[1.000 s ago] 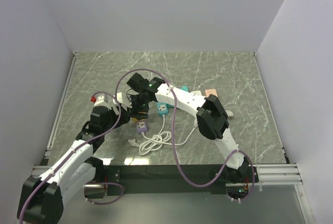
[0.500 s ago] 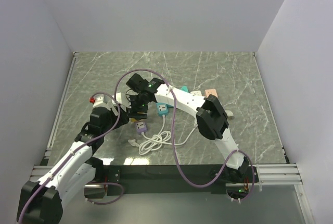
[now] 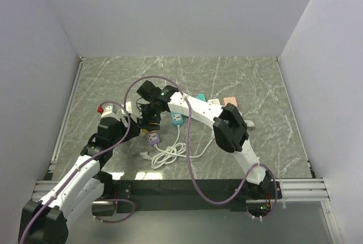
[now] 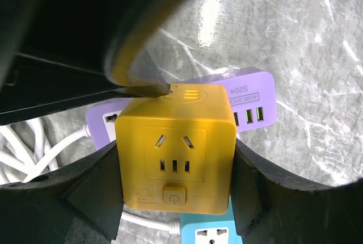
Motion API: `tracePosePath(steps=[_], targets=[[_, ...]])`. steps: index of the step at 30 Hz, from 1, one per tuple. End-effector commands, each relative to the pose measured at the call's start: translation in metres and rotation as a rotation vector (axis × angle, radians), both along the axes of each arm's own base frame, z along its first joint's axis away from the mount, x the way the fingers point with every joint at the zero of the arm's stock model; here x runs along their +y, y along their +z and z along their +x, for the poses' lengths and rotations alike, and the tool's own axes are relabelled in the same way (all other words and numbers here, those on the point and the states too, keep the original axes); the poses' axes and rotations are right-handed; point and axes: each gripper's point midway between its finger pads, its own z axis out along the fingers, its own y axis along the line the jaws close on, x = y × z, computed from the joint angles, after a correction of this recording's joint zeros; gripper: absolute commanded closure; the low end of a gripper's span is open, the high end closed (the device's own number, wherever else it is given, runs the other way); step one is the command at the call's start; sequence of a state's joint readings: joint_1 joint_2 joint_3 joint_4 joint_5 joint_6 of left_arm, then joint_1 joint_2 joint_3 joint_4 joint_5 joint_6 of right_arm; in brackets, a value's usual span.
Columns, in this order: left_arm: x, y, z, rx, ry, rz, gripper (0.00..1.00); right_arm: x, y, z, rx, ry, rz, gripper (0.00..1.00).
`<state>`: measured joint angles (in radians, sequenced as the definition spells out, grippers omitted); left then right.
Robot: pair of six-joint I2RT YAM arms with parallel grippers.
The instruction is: Insert the plug
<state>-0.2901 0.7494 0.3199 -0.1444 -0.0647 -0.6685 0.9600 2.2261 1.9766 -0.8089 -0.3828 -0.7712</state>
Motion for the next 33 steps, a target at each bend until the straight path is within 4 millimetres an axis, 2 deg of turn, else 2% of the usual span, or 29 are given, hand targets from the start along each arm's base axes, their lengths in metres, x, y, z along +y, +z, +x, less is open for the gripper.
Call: tracePosePath(steps=[1, 4, 9, 11, 13, 17, 20, 24, 28, 33], targets=[[-0.025, 0.07, 0.021, -0.25, -0.079, -0.129, 0.13, -0.024, -0.03, -0.006, 0.029, -0.035, -0.13, 1.0], [-0.024, 0.08, 0.019, -0.287, -0.076, -0.144, 0.14, -0.027, -0.027, -0.006, 0.026, -0.04, -0.13, 1.0], [-0.02, 0.079, 0.016, -0.282, -0.055, -0.143, 0.15, -0.031, -0.028, -0.008, 0.038, -0.043, -0.133, 1.0], [-0.008, 0.083, 0.02, -0.303, 0.012, -0.124, 0.14, -0.032, -0.029, -0.008, 0.042, -0.048, -0.135, 1.0], [-0.005, 0.082, 0.018, -0.299, 0.025, -0.117, 0.14, -0.034, -0.031, -0.008, 0.042, -0.054, -0.142, 1.0], [-0.008, 0.081, 0.015, -0.305, 0.009, -0.129, 0.15, -0.037, -0.036, -0.008, 0.047, -0.066, -0.159, 1.0], [-0.008, 0.079, 0.016, -0.301, 0.006, -0.124, 0.15, -0.041, -0.039, 0.001, 0.015, -0.104, -0.166, 1.0], [-0.009, 0.073, 0.017, -0.275, 0.0, -0.116, 0.14, -0.038, -0.027, 0.025, -0.062, -0.171, -0.094, 1.0], [0.0, 0.064, 0.021, -0.242, 0.057, -0.085, 0.14, -0.038, -0.007, 0.027, -0.093, -0.15, -0.038, 1.0], [0.013, 0.058, 0.025, -0.235, 0.138, -0.065, 0.12, -0.04, -0.002, 0.035, -0.079, -0.136, -0.048, 1.0]])
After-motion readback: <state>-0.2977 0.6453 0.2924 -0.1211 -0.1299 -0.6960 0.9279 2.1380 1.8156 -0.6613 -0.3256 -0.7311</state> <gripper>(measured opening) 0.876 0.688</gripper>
